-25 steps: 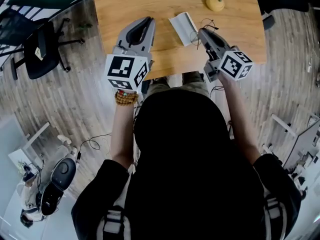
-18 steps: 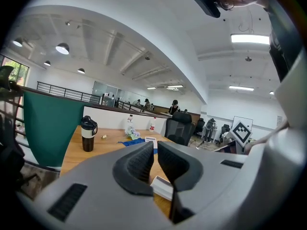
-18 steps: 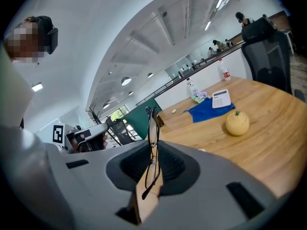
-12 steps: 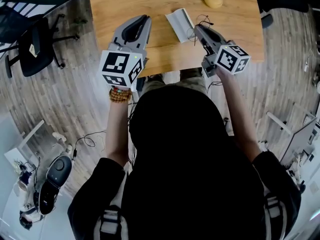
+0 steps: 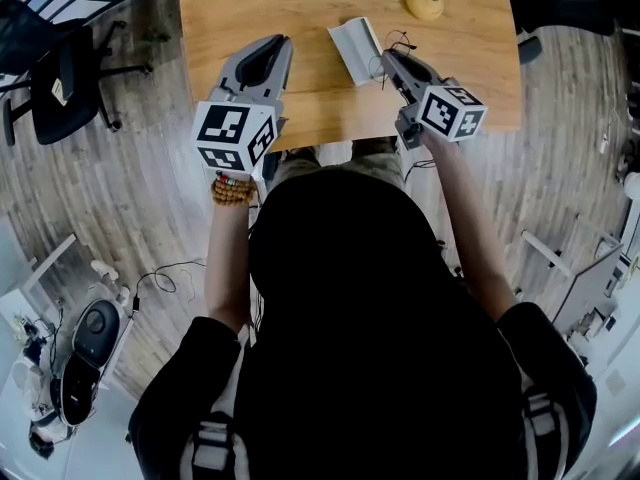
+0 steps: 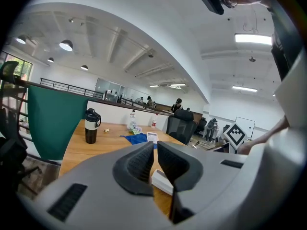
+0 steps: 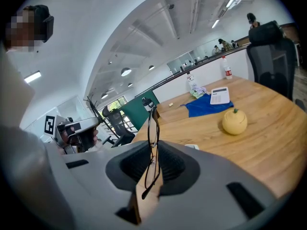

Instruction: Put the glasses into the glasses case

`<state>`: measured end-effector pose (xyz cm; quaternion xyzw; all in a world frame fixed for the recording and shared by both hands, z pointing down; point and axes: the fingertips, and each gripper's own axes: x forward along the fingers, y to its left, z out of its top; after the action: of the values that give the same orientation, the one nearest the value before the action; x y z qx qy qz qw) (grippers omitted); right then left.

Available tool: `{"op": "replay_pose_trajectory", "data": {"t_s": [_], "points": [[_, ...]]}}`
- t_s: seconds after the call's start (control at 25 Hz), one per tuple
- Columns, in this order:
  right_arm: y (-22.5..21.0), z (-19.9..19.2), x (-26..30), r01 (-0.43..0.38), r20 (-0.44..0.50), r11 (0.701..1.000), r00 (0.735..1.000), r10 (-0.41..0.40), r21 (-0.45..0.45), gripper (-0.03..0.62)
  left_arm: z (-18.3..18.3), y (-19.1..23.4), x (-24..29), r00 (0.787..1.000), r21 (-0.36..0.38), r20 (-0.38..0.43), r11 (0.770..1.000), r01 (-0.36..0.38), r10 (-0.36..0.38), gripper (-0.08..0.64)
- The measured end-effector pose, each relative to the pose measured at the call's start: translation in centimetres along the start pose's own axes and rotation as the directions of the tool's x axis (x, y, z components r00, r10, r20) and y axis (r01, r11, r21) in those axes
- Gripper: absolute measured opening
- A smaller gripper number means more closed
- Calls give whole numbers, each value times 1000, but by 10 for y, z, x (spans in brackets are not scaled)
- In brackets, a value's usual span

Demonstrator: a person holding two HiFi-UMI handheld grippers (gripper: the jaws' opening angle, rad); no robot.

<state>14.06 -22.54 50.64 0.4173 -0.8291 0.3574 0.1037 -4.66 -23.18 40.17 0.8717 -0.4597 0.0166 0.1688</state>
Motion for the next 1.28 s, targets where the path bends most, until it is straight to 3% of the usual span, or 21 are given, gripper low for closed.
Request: {"op": "replay_pose_trajectory", "data": {"t_s": [0.6, 1.28], "points": [[-45, -18, 28, 92, -102, 994, 990, -97, -54, 54, -10, 10, 9, 999, -8, -17, 1000, -27, 27, 41], [-67, -42, 57, 78, -242, 984, 963, -115, -157, 57, -2, -7, 31, 1000, -11, -27, 1000, -15, 14, 41]]}}
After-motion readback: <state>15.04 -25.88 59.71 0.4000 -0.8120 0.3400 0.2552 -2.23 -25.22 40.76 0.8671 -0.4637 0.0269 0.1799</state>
